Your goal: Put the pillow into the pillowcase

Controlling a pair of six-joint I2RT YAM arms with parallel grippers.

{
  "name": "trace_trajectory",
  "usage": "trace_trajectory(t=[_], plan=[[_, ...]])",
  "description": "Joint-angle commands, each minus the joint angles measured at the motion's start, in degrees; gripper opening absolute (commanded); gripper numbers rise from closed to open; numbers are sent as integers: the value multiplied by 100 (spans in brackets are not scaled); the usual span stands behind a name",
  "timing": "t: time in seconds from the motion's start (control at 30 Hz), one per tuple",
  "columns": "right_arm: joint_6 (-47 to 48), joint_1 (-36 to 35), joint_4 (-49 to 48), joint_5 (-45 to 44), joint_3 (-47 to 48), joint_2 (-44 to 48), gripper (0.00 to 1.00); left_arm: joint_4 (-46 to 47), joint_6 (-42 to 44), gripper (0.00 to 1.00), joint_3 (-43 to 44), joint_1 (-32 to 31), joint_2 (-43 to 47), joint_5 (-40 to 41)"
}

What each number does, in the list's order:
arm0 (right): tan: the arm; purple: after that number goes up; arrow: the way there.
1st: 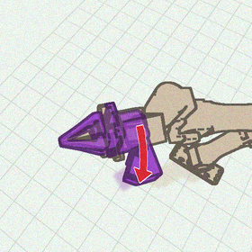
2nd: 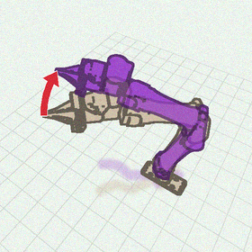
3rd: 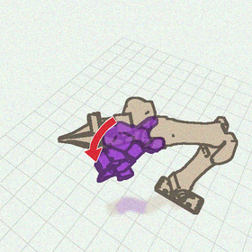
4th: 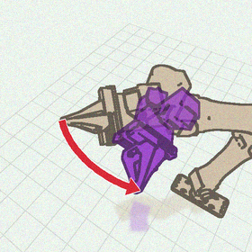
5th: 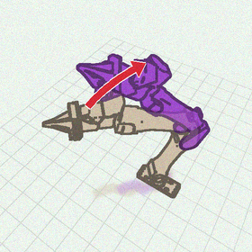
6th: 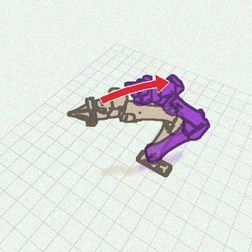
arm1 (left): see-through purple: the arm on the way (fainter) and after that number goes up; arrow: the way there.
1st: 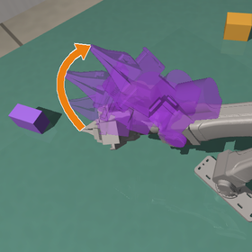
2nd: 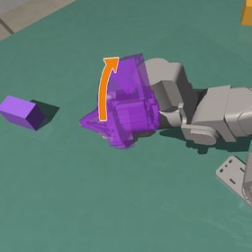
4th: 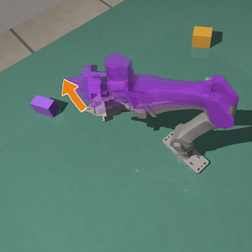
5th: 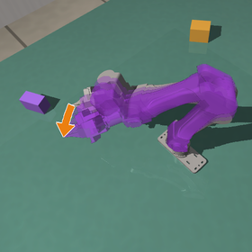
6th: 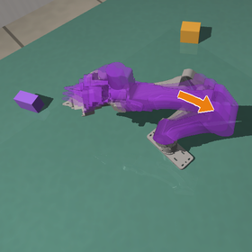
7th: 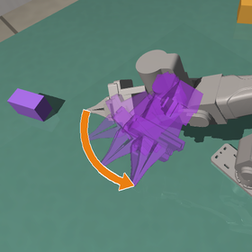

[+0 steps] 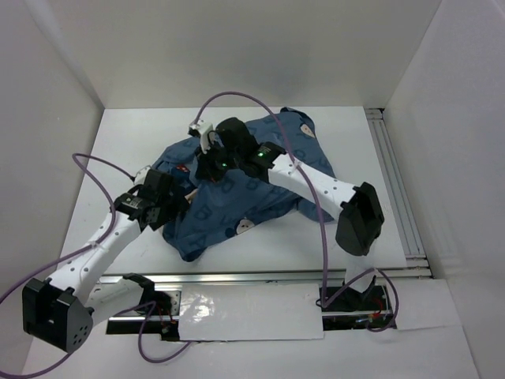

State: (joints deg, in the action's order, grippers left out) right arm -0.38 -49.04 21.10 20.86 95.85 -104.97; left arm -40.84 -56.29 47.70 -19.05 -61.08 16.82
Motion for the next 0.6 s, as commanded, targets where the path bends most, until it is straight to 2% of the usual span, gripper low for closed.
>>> trace_trajectory(t=[0.0,0.1,0.17,0.23,0.27,0.3,0.33,0.4,0.43,0.47,0.5,0.53,0.57], plan=[[-41,-212,-185,480,758,-795,0,-29,-276,88,-77,24,403,-126],[21,-317,-133,480,1382,-1709,0,-240,-549,83,-130,24,930,-240],[21,-317,-133,480,1724,-2316,0,-398,-680,77,-200,24,1359,-180],[125,-317,60,532,2278,-2650,0,-556,-681,67,-200,24,1607,-57],[126,-317,139,533,2489,-2652,2,-644,-768,57,-200,24,1704,14],[178,-317,140,533,2491,-2582,10,-645,-769,54,-200,24,1844,67],[231,-317,140,463,2378,-2451,37,-645,-673,54,-200,24,1845,67],[232,-256,-323,314,1766,-1758,64,-645,-620,54,-200,24,1898,67],[232,-256,-465,226,1518,-1477,76,-549,-559,58,-200,24,1811,67],[232,-203,-589,-53,1263,-891,86,-496,-489,64,-200,24,1740,-2],[232,-203,-781,-247,764,-607,90,-373,-488,70,-200,24,1661,-3],[232,-203,-853,-476,516,-334,94,-285,-375,90,-139,24,1565,-73],[179,-142,-914,-1043,287,173,97,-188,-243,99,-138,24,1346,-134]])
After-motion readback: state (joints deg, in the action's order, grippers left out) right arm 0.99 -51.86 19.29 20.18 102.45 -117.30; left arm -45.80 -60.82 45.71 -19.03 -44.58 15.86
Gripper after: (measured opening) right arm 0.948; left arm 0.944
